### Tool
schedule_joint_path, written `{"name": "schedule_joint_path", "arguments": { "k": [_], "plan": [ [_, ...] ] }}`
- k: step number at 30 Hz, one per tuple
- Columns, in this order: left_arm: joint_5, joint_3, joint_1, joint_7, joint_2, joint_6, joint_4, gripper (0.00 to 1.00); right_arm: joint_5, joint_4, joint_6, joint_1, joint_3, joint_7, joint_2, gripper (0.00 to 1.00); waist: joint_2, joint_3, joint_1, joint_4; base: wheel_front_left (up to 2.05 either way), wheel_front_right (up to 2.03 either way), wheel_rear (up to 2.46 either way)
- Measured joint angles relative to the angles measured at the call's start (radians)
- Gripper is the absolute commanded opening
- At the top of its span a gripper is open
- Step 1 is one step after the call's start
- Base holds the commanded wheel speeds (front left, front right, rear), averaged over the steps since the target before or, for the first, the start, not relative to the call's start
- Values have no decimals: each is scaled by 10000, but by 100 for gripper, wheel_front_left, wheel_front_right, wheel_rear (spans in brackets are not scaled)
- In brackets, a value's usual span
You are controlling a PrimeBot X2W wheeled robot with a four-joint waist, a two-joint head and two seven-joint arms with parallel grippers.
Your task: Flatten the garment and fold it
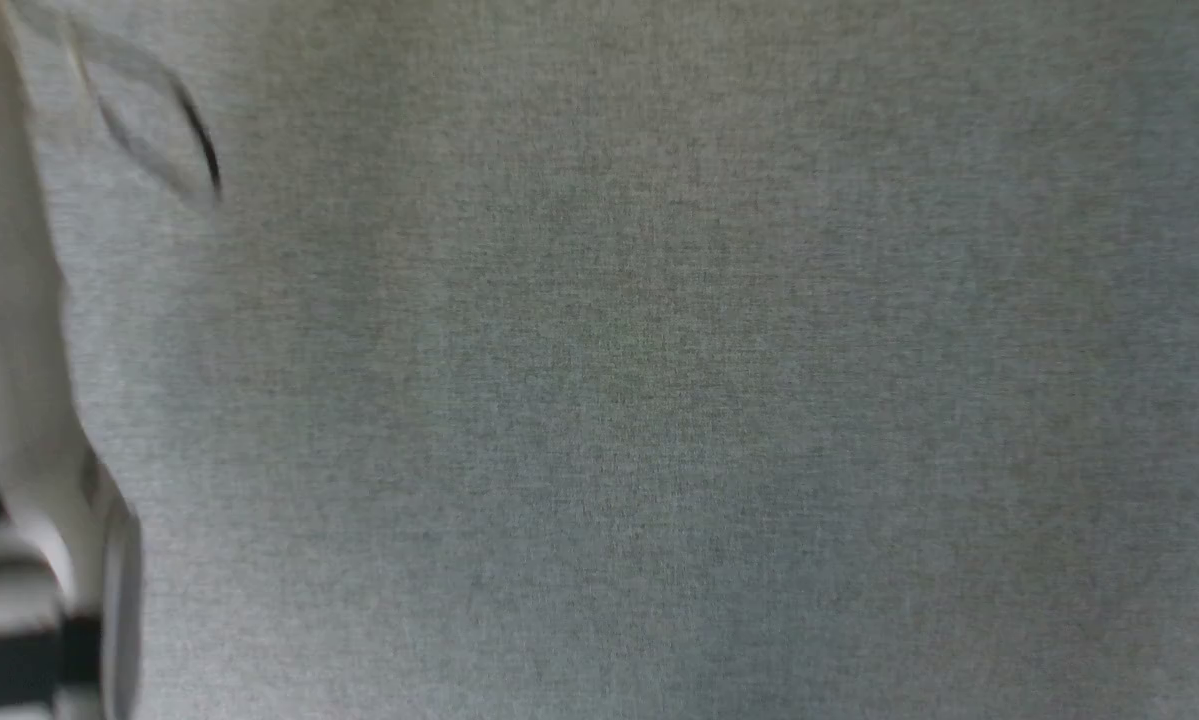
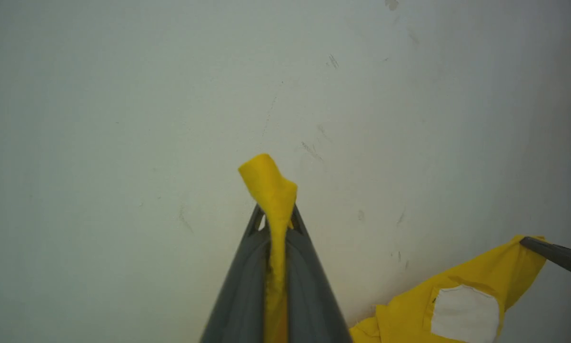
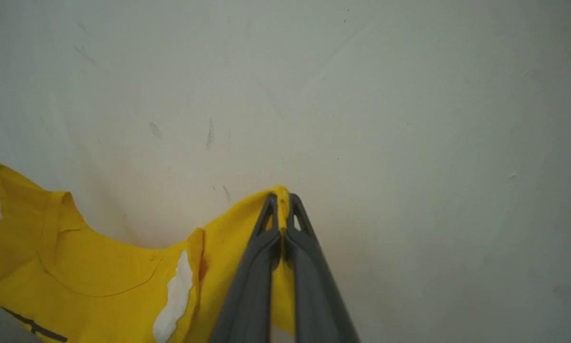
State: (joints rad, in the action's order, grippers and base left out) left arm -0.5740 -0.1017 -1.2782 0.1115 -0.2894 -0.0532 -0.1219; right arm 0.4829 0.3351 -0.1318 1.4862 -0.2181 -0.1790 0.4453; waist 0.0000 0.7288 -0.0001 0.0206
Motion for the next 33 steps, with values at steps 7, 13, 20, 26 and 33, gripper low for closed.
{"name": "schedule_joint_path", "arguments": {
  "k": [7, 13, 20, 26, 33],
  "plan": [
    [-309, -111, 4463, -286, -13, 274, 2782, 0, 1185, -2752, 2, -4329, 1049, -326, 497, 0, 0, -786, -1, 6, 0, 0, 0],
    [-253, -512, 7983, -102, 0, 410, 3898, 0, 1302, -4608, 2, -8262, 2406, -669, -82, 0, 0, -1585, -3, 2, 0, 0, 0],
    [-629, -752, 10913, -121, 4, 479, 3638, 0, 1308, -5486, 2, -11917, 3233, -1053, -1388, 0, 0, -2596, -1, 30, 0, 0, 0],
    [-892, -1300, 12672, -38, -54, 86, 2775, 0, 1256, -5574, 2, -14124, 3601, -1358, -1981, 0, 0, -3561, -1, 70, 0, 0, 0],
    [-871, -1801, 14207, 228, -514, -341, 2213, 0, 1613, -5484, 2, -16116, 4201, -1741, -2265, 0, 0, -4722, -1, 98, 0, 0, 0]
  ]
}}
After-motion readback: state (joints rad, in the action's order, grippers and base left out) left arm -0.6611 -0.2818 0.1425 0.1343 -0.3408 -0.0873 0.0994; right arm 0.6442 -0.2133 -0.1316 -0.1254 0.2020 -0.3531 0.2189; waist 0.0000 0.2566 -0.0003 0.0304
